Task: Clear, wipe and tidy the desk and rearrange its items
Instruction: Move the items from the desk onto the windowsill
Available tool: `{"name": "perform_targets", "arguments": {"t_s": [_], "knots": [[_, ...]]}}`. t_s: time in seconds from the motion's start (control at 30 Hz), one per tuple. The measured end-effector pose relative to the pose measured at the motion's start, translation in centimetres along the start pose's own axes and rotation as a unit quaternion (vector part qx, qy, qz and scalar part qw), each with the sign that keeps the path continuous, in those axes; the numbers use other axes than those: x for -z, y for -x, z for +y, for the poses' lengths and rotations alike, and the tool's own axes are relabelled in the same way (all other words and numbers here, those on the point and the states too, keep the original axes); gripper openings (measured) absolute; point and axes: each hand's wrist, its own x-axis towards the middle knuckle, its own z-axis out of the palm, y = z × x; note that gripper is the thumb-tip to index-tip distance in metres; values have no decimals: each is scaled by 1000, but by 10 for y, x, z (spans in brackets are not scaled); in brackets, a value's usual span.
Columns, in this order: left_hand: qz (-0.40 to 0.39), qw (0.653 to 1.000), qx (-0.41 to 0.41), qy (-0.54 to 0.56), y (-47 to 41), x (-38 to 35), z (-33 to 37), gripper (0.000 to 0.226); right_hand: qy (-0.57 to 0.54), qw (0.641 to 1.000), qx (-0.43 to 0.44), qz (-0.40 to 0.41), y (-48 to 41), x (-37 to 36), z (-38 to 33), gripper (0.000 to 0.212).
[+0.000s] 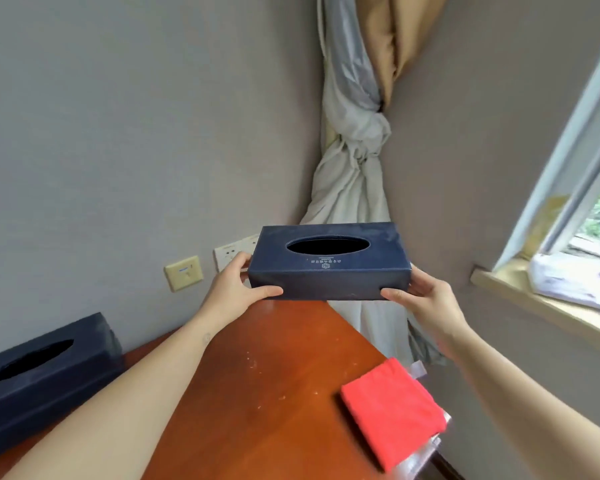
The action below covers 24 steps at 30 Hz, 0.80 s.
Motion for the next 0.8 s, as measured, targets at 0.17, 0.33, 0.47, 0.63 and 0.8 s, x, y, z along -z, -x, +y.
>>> {"name": "perform_targets", "arguments": {"t_s": [0.17,0.33,0.47,0.63,0.8], "knots": [[-99,992,-79,25,-15,-88,82,50,16,993,-12,116,48,111,9,51],[-180,974,-129,55,-1,-187,157,51,32,978,-32,202,117,217,14,38],[-227,959,-159,64,28,-265,207,50,45,962,-40,265,180,287,18,36],[-281,936,-201,66,69,-344,262,52,37,935,-53,348,257,355,29,39],[-322,913,-241,72,106,-403,304,56,37,910,-59,408,321,399,33,41]]}}
